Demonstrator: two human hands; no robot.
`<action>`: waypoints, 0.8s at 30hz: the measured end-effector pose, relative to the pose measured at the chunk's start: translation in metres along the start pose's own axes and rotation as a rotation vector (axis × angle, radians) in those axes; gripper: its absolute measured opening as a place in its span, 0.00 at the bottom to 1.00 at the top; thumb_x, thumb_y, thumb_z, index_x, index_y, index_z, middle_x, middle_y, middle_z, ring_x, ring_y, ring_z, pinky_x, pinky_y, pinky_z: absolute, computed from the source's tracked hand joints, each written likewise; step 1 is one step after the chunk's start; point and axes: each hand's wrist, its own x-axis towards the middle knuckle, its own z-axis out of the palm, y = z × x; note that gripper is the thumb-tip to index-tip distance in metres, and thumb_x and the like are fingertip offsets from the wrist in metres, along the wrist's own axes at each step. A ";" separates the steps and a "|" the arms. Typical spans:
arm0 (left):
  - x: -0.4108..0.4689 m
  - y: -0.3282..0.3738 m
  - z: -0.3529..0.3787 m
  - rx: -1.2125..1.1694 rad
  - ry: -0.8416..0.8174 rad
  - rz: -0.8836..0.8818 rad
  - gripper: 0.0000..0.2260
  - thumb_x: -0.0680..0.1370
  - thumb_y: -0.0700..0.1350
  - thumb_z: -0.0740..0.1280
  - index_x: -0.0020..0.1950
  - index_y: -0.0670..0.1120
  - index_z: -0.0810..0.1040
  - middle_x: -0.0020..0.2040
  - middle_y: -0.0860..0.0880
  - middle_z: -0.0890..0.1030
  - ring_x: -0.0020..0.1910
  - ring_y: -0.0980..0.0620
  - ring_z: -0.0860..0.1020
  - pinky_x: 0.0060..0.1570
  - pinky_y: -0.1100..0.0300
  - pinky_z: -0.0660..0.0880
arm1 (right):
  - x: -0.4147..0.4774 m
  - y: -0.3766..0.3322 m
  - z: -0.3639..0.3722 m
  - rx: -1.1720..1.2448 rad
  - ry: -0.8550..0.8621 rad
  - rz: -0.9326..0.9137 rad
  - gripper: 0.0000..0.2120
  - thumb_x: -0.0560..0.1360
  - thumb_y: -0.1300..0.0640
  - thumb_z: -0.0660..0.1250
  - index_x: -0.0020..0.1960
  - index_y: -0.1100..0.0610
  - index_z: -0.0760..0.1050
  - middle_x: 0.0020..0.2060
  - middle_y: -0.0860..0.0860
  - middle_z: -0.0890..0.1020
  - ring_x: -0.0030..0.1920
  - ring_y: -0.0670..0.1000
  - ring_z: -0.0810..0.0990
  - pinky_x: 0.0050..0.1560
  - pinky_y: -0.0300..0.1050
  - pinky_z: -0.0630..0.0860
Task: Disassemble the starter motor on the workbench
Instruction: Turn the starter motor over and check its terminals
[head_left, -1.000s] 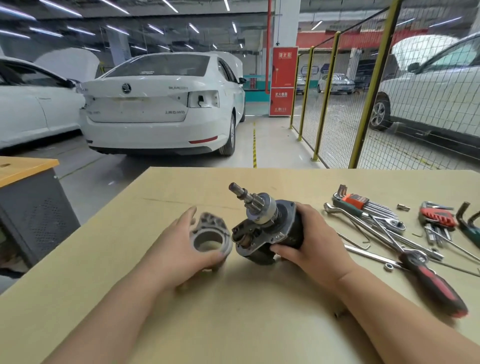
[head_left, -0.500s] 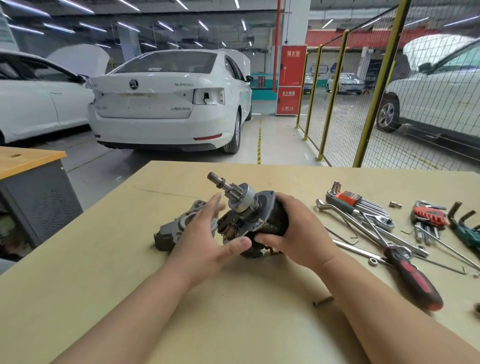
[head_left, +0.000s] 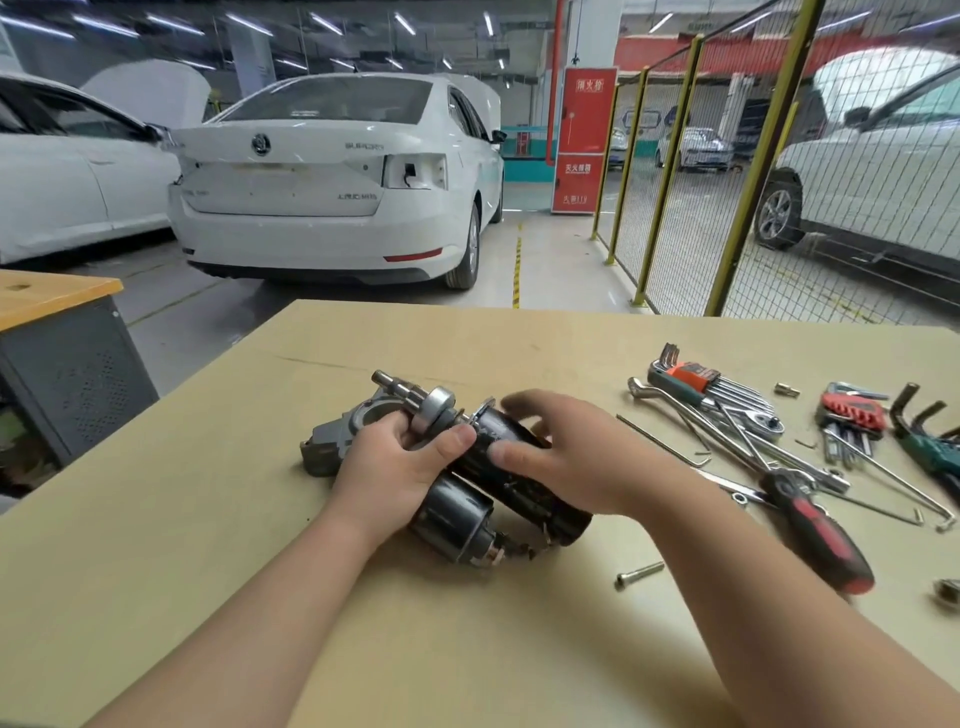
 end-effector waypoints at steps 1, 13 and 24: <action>0.000 0.001 -0.001 0.030 0.009 -0.018 0.26 0.62 0.67 0.74 0.45 0.46 0.80 0.38 0.51 0.85 0.41 0.50 0.84 0.44 0.49 0.80 | -0.005 0.004 -0.004 -0.033 0.044 -0.002 0.25 0.73 0.39 0.64 0.66 0.48 0.69 0.59 0.43 0.77 0.54 0.43 0.76 0.51 0.38 0.71; -0.004 0.004 -0.026 0.417 0.191 0.286 0.06 0.76 0.47 0.69 0.41 0.58 0.79 0.36 0.57 0.81 0.37 0.58 0.78 0.39 0.61 0.73 | -0.076 0.062 -0.006 -0.283 -0.224 0.094 0.57 0.57 0.23 0.62 0.76 0.45 0.42 0.74 0.40 0.47 0.73 0.43 0.49 0.70 0.39 0.50; -0.003 -0.002 -0.036 0.199 0.003 0.128 0.11 0.73 0.55 0.62 0.42 0.54 0.82 0.37 0.55 0.83 0.39 0.51 0.80 0.48 0.48 0.78 | -0.053 0.055 0.014 -0.329 0.318 0.021 0.22 0.73 0.52 0.67 0.66 0.54 0.71 0.62 0.50 0.74 0.63 0.53 0.69 0.62 0.42 0.63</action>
